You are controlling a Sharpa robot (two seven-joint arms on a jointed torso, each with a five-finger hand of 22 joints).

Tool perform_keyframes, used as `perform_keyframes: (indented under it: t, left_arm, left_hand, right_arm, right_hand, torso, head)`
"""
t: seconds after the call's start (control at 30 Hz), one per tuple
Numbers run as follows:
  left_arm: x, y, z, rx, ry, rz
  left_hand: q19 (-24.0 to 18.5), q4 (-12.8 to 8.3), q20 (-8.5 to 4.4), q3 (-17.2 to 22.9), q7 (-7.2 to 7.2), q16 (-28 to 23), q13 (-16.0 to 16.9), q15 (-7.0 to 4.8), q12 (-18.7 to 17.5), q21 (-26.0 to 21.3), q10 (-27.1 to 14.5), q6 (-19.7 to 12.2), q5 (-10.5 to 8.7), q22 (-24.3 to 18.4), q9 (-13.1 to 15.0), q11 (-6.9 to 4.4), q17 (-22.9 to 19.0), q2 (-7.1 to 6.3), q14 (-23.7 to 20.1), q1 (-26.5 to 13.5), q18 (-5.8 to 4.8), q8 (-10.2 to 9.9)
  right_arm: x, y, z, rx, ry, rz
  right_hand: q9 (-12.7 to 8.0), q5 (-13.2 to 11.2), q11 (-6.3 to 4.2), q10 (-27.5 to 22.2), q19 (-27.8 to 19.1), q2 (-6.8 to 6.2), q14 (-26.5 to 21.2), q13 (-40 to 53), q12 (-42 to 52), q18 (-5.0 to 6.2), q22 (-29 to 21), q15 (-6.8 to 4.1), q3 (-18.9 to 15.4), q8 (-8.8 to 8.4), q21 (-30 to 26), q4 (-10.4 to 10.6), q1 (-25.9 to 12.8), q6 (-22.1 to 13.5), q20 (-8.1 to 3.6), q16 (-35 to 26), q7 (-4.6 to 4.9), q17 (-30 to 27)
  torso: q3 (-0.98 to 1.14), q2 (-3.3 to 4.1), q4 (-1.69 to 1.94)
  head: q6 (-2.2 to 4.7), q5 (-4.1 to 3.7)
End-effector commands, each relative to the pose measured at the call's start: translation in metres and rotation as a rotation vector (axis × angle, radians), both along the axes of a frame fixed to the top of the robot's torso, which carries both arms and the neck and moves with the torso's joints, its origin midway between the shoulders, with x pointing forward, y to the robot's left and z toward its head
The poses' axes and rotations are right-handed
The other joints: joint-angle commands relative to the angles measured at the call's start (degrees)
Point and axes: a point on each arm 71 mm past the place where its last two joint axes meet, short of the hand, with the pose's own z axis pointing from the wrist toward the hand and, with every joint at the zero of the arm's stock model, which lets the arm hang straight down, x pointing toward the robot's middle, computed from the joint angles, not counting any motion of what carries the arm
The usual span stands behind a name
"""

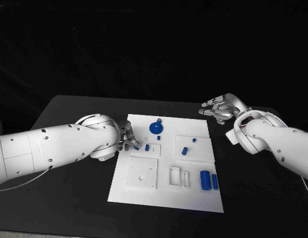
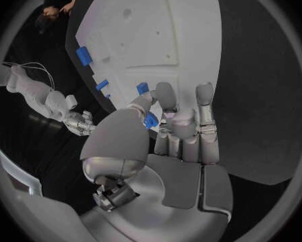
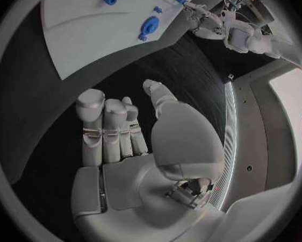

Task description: Assemble the parts on the task board

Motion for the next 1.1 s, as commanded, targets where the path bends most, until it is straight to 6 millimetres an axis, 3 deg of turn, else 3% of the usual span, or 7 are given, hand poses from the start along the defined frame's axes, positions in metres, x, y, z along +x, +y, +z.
perform_keyframes:
  t: [0.03, 0.17, 0.2, 0.33, 0.43, 0.73, 1.1]
  left_arm:
    - [-0.0036, 0.0000, -0.0065, 0.028, 0.044, -0.012]
    - [-0.0036, -0.0003, -0.0071, 0.032, 0.052, -0.015]
    - [-0.0037, -0.0005, -0.0073, 0.033, 0.055, -0.016]
    - [-0.0038, -0.0009, -0.0076, 0.035, 0.060, -0.019]
    - [-0.0038, -0.0010, -0.0078, 0.036, 0.063, -0.020]
    - [-0.0031, -0.0026, -0.0076, 0.032, 0.059, -0.021]
    - [0.0003, -0.0019, -0.0075, 0.033, 0.053, -0.011]
  left_hand:
    - [0.12, -3.20, 0.33, 3.15, -5.13, 0.26, -0.07, -0.05, 0.34, 0.22, 2.38, 8.60, 0.03, 1.16, 10.02, -1.22, -0.04, 0.76, 0.08, 0.00, 0.77, 0.15]
    - [0.09, -2.83, 0.39, 3.02, -5.14, 0.19, -0.12, -0.03, 0.34, 0.19, 2.39, 8.65, -0.73, 1.15, 9.87, -1.17, -0.14, 1.06, 0.06, -0.23, 0.79, 0.06]
    - [0.08, -2.54, 0.41, 2.94, -5.17, 0.16, -0.14, -0.02, 0.34, 0.18, 2.39, 8.82, -1.03, 1.15, 9.84, -1.17, -0.19, 1.31, 0.05, -0.43, 0.79, 0.10]
    - [0.06, -2.30, 0.44, 2.83, -5.23, 0.13, -0.16, -0.02, 0.36, 0.15, 2.39, 9.00, -1.11, 1.15, 9.81, -1.18, -0.25, 1.46, 0.02, -0.64, 0.78, 0.15]
    - [0.06, -2.13, 0.46, 2.75, -5.27, 0.11, -0.18, -0.04, 0.36, 0.14, 2.39, 9.18, -1.16, 1.14, 9.80, -1.19, -0.27, 1.57, 0.01, -0.82, 0.79, 0.21]
    - [0.08, -1.65, 0.52, 2.62, -5.40, 0.16, -0.18, -0.05, 0.47, 0.09, 2.39, 9.59, -1.84, 1.14, 9.74, -1.22, -0.21, 2.14, 0.03, -1.29, 0.79, 0.26]
    - [0.14, -1.58, 0.52, 2.62, -5.35, 0.07, -0.26, -0.07, 0.48, 0.02, 2.39, 9.36, -2.58, 1.14, 9.88, -1.23, -0.43, 2.67, 0.02, -1.12, 0.86, 0.16]
  right_arm:
    - [-0.0001, 0.0004, 0.0002, 0.004, -0.006, 0.014]
    - [0.0002, -0.0004, 0.0002, 0.012, -0.010, 0.017]
    - [0.0004, -0.0009, 0.0001, 0.015, -0.010, 0.016]
    - [0.0009, -0.0025, -0.0003, 0.019, -0.010, 0.009]
    - [0.0014, -0.0038, -0.0008, 0.026, -0.007, 0.004]
    - [0.0020, -0.0045, -0.0016, 0.045, 0.000, 0.004]
    - [0.0025, -0.0034, -0.0025, 0.056, 0.009, 0.015]
  right_hand:
    - [-0.06, 0.19, -0.21, -1.95, 1.38, -0.07, -0.85, -6.56, -6.00, 1.58, 2.25, -0.30, 0.14, -0.19, -7.58, -0.14, -0.67, 0.01, 0.29, -5.09, -0.12, -5.22]
    - [-0.06, 0.19, -0.44, -2.21, 0.88, 0.02, -1.95, -10.93, -8.00, 1.78, -1.72, -0.14, 0.22, -0.18, -18.45, -0.41, -0.76, -0.04, 0.30, -6.73, 0.11, -8.33]
    - [-0.07, 0.20, -0.20, -2.18, -0.66, -0.11, -3.39, -14.19, -10.87, 1.96, -5.55, -0.01, 0.41, -0.22, -27.13, -0.55, -0.59, -0.04, 0.60, -9.22, -0.09, -10.78]
    - [-0.07, 0.42, -0.32, 2.39, -0.30, -0.63, -3.71, -29.45, -24.56, 0.70, -18.45, 0.59, 1.44, -0.22, -37.26, -0.30, -0.77, 0.09, 1.22, -20.72, 0.08, -20.18]
    - [0.01, 0.45, 0.59, 6.49, -3.11, -1.01, -2.16, -42.59, -36.63, 0.63, -33.51, 1.68, 2.18, -0.02, -37.14, -0.07, -0.86, 0.18, 2.53, -31.91, 0.17, -27.18]
    - [-0.05, 0.56, 2.57, 8.05, -7.18, -0.92, -3.24, -55.80, -48.79, 0.17, -58.14, 4.48, 2.79, -0.19, -37.60, 0.52, -0.87, -0.45, 5.14, -45.81, 1.05, -37.45]
    - [-0.07, 0.89, 4.47, 5.23, -10.74, -1.33, -4.34, -56.07, -55.93, 0.66, -69.54, 6.54, 4.79, -0.21, -37.38, 0.79, -1.71, -0.99, 7.44, -51.51, 1.73, -47.74]
  torso:
    - [0.01, 0.01, -0.02]
    - [0.02, 0.01, -0.03]
    - [0.03, 0.01, -0.05]
    - [0.03, 0.00, -0.07]
    - [0.04, 0.01, -0.03]
    - [0.02, 0.02, -0.05]
    - [0.03, 0.04, -0.02]
  head:
    - [0.04, 0.03]
    - [0.06, 0.02]
    - [0.04, 0.06]
    - [0.04, 0.07]
    - [0.03, 0.00]
    - [0.08, -0.11]
    - [0.17, -0.32]
